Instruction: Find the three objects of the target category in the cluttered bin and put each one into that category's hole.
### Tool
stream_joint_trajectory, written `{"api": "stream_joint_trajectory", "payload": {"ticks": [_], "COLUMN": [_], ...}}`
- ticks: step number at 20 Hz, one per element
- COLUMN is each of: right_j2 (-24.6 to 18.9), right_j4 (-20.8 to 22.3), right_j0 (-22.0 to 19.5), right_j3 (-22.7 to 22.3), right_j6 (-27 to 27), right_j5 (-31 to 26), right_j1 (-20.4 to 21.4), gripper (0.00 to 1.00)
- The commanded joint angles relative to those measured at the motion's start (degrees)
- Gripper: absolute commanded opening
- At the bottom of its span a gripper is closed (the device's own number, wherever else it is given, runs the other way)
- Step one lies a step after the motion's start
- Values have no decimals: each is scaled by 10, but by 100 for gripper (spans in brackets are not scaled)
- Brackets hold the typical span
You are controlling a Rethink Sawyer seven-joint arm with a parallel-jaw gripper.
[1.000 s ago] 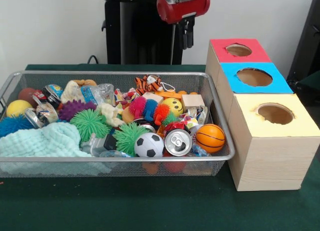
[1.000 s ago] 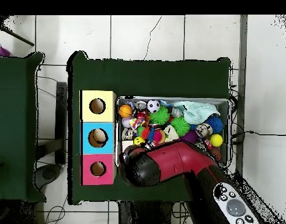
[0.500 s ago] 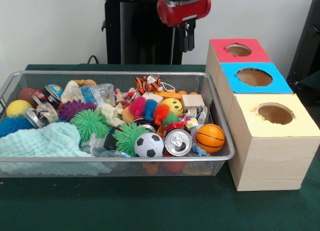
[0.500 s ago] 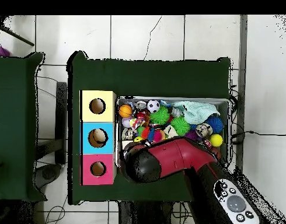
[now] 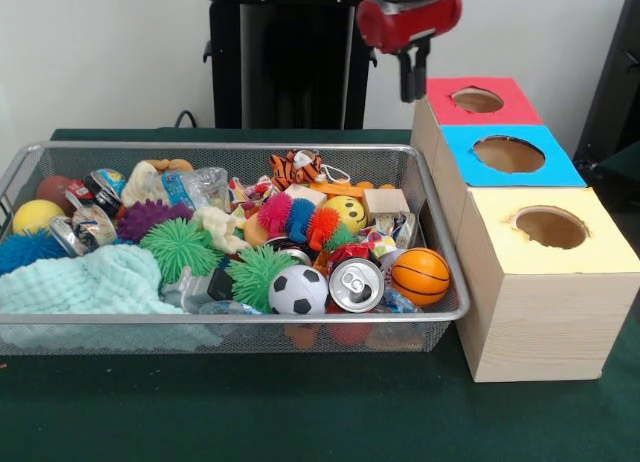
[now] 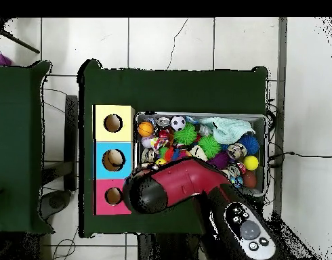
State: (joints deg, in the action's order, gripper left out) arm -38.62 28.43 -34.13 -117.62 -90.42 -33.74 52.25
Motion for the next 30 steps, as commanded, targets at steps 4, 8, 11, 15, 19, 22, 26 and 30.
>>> {"api": "stream_joint_trajectory", "payload": {"ticks": [4,8,11,15,19,22,26,30], "right_j2": [10,16,17,20,16,10,-2,-20], "right_j4": [-13,-17,-16,-16,-17,-16,-2,10], "right_j0": [32,42,43,34,1,-31,-80,-134], "right_j3": [70,77,90,100,90,73,40,13], "right_j6": [-10,-17,-9,9,43,66,85,105], "right_j5": [-51,-51,-57,-79,-99,-100,-66,-44], "right_j1": [-26,-21,-31,-29,-15,-11,-14,-20], "gripper": [0,0,0,0,0,0,0,0]}}
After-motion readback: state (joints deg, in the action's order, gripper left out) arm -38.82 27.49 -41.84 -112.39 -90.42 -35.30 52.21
